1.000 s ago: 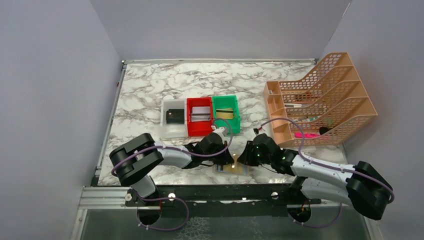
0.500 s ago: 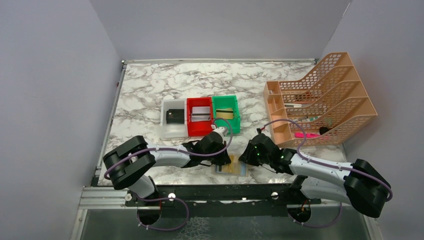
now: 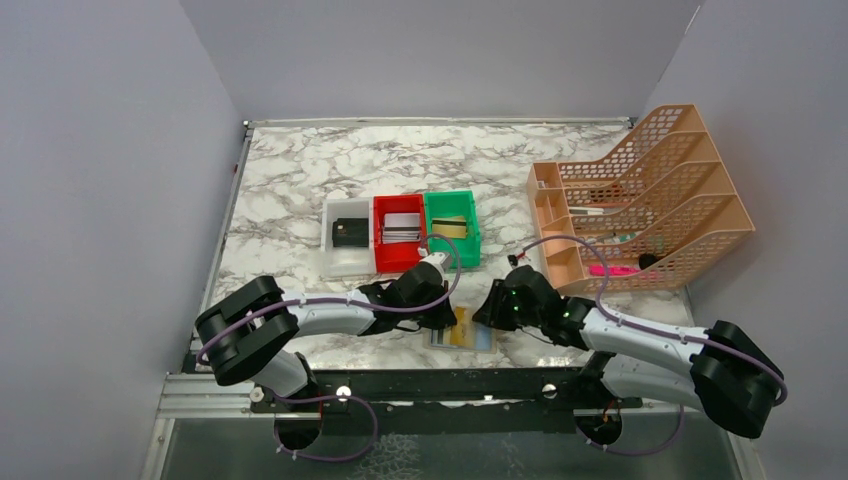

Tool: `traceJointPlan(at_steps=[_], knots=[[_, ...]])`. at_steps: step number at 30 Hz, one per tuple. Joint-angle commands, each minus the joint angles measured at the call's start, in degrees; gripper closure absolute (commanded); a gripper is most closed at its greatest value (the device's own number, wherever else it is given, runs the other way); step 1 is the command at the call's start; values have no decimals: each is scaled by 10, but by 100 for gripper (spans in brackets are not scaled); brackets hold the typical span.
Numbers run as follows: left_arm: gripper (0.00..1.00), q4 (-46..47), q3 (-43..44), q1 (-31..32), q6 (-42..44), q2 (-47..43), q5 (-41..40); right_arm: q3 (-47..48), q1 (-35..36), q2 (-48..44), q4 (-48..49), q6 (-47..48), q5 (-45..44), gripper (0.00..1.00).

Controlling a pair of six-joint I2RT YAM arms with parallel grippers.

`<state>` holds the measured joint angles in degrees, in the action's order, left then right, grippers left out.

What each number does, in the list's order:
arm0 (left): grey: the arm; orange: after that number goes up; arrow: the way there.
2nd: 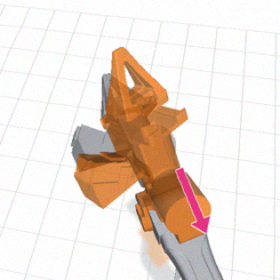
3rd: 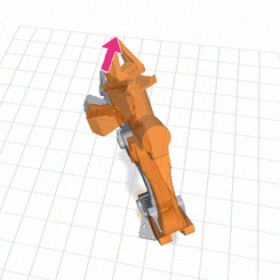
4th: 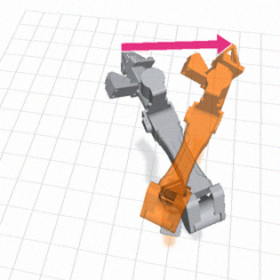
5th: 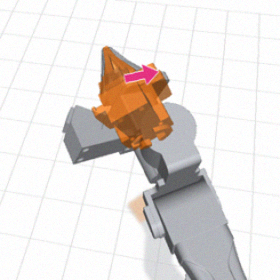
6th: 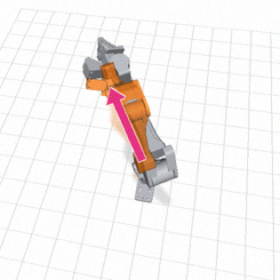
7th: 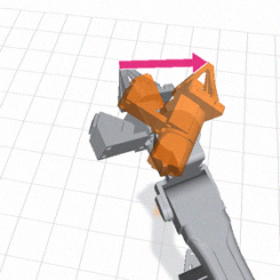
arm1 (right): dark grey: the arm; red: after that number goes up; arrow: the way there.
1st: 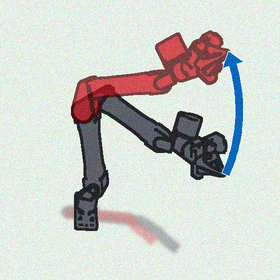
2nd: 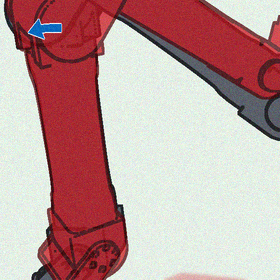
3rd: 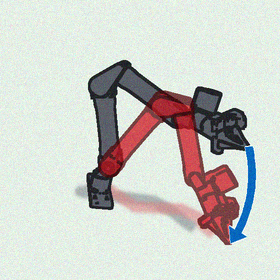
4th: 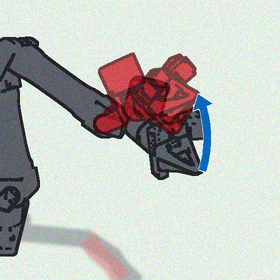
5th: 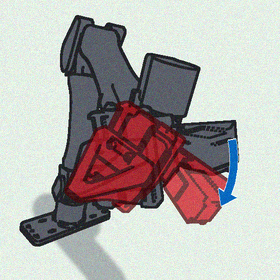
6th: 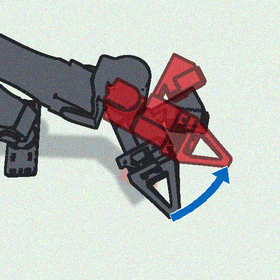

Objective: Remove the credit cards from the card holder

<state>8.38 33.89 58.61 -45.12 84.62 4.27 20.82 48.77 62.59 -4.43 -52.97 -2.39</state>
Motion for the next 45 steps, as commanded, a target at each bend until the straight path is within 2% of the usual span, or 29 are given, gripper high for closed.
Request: traceJointPlan(at_steps=[1,4,9,14,16,20,29,31,34,45], knots=[[100,2,-10,0,6,-7,-4,-13,2,-31,63,43,71,65],[100,5,-11,0,4,-9,-5,-17,2,-7,80,39,80,60],[100,6,-13,0,1,-11,-4,4,2,61,13,-3,30,59],[100,13,-15,0,0,-11,0,-26,2,77,76,-10,70,57],[95,27,-18,0,-2,-8,11,-39,2,92,122,-12,96,57],[88,72,-27,0,-18,5,44,-47,2,122,153,-33,107,57],[77,93,-37,0,-49,10,50,-64,2,124,162,-55,94,57],[70,98,-39,1,-53,5,48,-67,2,122,164,-59,92,57],[65,102,-44,0,-57,-2,43,-72,2,120,169,-61,92,57],[67,122,-55,0,-73,-1,56,-90,2,104,201,-74,100,57]])
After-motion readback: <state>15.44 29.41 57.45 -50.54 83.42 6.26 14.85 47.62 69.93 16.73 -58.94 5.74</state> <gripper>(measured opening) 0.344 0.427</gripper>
